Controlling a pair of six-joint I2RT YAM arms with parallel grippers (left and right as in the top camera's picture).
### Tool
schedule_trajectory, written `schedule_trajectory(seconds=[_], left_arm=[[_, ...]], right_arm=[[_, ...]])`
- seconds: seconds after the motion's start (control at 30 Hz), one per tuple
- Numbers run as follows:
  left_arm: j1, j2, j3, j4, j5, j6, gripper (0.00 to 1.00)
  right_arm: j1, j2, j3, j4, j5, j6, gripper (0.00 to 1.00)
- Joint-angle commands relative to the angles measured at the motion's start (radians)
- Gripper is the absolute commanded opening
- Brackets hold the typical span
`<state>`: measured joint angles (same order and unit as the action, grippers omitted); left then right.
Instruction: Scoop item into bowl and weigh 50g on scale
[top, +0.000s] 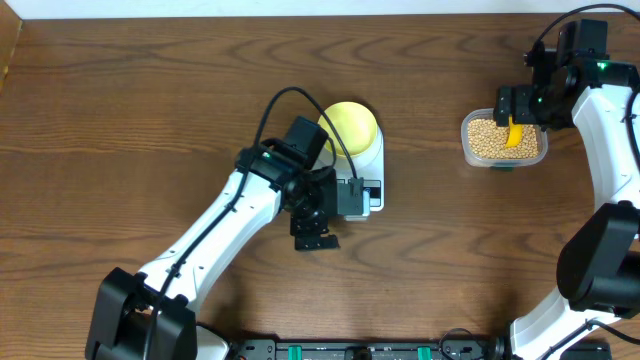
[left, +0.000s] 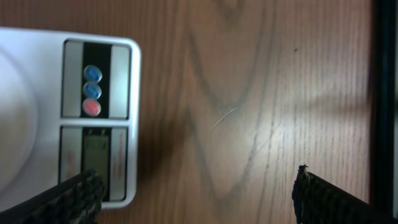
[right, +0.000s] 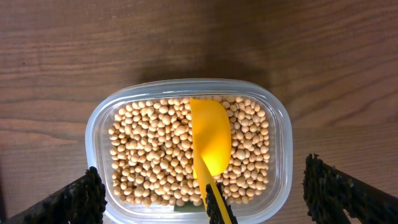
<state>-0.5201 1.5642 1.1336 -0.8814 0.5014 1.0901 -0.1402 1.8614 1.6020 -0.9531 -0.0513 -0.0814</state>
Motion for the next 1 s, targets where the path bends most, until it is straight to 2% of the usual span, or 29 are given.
schedule_trajectory(seconds=[0.0,0.27,0.63,0.77,0.87,0.97], left_arm=[[-0.039,0.010,-0.004,0.005,0.037,-0.014,0.98],[-0.115,0.010,-0.004,0.008,0.012,-0.014,0.98],[-0.121,0.010,-0.004,0.004,-0.014,-0.015,0.98],[-0.097,0.010,-0.004,-0.001,-0.065,-0.135,0.98],[-0.026,0.010,-0.004,-0.003,-0.064,-0.222,0.98],[0.032,0.010,-0.004,0.000,-0.065,-0.221,0.98]], right_arm=[[-0.002,-0.023,0.015,-0.001,0.008,-0.010,0.99],[-0.002,-0.023,0.015,-0.001,0.008,-0.010,0.99],[-0.002,-0.023,0.015,-0.001,0.008,-0.010,0.99],[-0.002,-0.023,0.015,-0.001,0.008,-0.010,0.99],[-0.002,-0.023,0.015,-0.001,0.008,-0.010,0.99],[-0.002,-0.023,0.015,-0.001,0.008,-0.010,0.99]])
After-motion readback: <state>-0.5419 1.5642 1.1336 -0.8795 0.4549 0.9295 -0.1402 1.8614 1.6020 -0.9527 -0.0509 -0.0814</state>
